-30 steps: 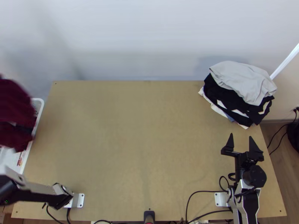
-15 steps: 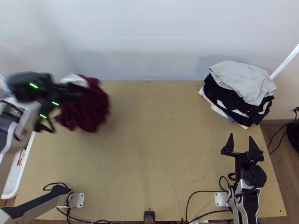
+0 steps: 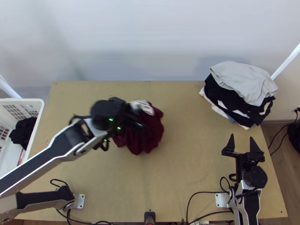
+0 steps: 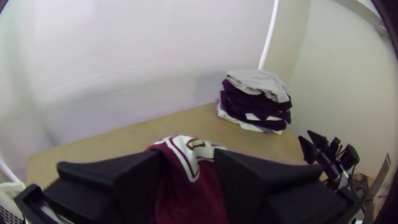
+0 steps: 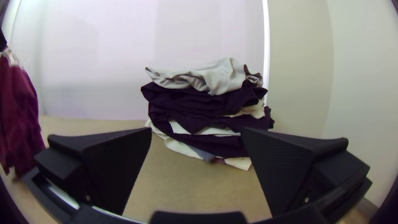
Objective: Fold the t-shirt
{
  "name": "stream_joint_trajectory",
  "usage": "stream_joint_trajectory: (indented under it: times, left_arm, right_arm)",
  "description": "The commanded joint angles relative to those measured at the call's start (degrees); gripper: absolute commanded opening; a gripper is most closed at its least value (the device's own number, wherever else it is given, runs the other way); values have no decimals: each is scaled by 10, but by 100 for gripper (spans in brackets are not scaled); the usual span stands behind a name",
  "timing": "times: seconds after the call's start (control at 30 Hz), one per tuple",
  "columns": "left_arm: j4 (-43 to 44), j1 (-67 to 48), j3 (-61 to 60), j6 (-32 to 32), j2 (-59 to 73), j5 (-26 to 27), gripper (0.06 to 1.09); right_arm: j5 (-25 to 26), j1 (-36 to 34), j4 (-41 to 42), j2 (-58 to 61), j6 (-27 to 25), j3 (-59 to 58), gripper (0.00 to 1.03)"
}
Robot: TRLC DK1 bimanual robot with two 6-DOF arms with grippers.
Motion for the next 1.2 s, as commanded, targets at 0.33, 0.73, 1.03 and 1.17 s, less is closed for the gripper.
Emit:
stream_joint_trajectory:
  times: [0.33,0.73,1.03,1.17]
  left_arm:
    - [15,102,-42,-66,-39,70,104]
    - [21,354,-187,26,-140,181,104]
    - [-38,381,-231,36,-175,185,104]
    - [-84,382,-231,35,-180,185,104]
  right_arm:
    - [4,-2,-9,-3,7,-4,98]
    - [4,-2,-9,-3,7,-4,98]
    - [4,-2,-8,-3,7,-4,98]
    - [4,-2,-9,-3,7,-4,98]
